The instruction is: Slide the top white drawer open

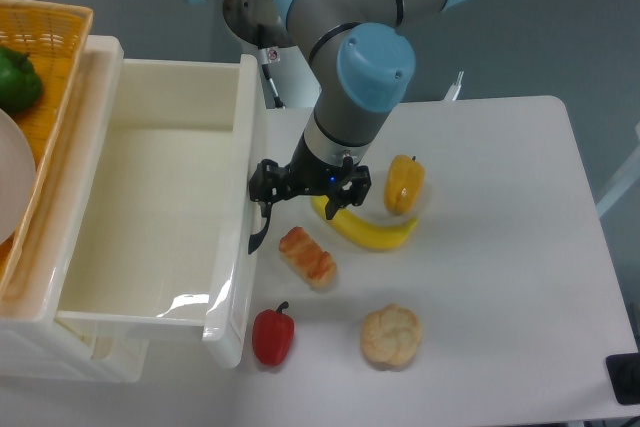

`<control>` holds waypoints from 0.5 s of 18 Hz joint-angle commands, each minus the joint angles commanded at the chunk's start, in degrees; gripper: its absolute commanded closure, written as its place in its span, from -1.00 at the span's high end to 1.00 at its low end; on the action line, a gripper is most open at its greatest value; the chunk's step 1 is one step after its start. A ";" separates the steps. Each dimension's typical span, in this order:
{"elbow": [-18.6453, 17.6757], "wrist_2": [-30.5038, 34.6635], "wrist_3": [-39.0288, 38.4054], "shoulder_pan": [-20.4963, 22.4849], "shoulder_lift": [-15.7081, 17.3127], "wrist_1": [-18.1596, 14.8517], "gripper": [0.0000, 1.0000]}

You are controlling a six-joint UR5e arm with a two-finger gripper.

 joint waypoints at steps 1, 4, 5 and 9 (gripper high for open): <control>0.09 -0.09 0.09 0.26 0.09 -0.27 1.00; 0.17 -0.52 0.18 0.44 0.52 -0.71 1.00; 0.18 -0.96 0.09 0.44 0.61 -0.71 1.00; 0.35 -1.49 0.18 0.62 0.70 -1.41 1.00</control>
